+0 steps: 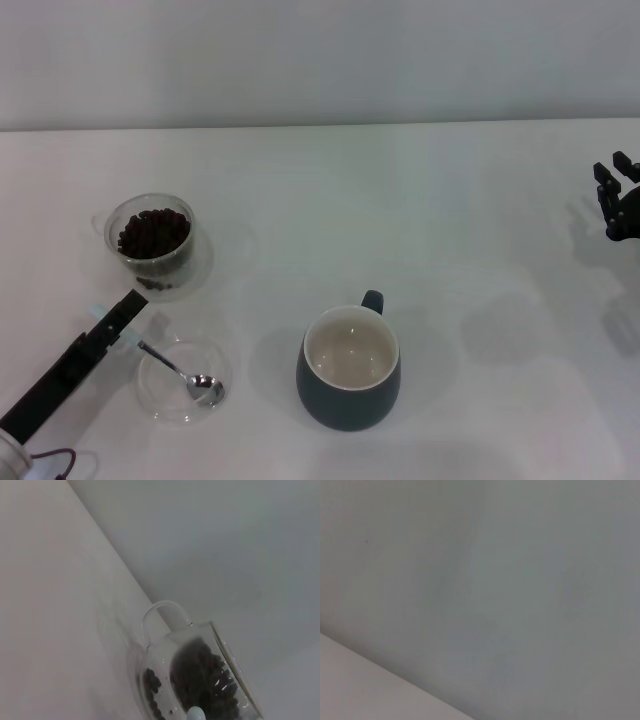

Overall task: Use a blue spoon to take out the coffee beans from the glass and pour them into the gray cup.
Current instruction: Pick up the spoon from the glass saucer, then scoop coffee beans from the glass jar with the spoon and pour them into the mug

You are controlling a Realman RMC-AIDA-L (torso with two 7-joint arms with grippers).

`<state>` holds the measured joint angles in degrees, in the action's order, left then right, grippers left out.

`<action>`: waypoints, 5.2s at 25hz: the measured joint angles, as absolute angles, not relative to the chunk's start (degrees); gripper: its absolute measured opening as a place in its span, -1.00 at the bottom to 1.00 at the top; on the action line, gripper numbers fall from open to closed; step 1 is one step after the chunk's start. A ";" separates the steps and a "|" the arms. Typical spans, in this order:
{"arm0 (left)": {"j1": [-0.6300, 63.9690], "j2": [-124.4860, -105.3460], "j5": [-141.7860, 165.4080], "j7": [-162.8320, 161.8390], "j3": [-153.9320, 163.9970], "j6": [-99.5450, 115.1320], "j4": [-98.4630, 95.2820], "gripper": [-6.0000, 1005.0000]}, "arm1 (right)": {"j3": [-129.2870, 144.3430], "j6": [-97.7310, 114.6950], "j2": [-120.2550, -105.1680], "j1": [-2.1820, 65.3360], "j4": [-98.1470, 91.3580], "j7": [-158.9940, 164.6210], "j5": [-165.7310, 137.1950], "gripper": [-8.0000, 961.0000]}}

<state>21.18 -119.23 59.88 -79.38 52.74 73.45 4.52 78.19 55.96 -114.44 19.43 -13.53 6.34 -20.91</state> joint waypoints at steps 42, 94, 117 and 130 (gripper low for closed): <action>19.95 -118.89 59.82 -77.33 53.13 73.03 1.97 -0.08 | 77.41 55.87 -114.93 19.44 -13.36 6.75 -20.83 -0.50; 22.25 -118.96 63.73 -85.21 56.05 67.59 -2.65 -0.74 | 77.34 56.25 -114.76 19.54 -12.74 6.38 -20.83 -0.48; 13.73 -118.77 58.08 -82.10 55.72 80.03 -10.21 -0.74 | 77.35 56.25 -114.57 19.67 -12.69 6.21 -20.92 -0.47; 12.24 -115.80 53.90 -83.27 55.64 82.66 -20.08 -0.74 | 76.89 56.62 -114.96 19.79 -12.65 4.74 -20.83 -0.46</action>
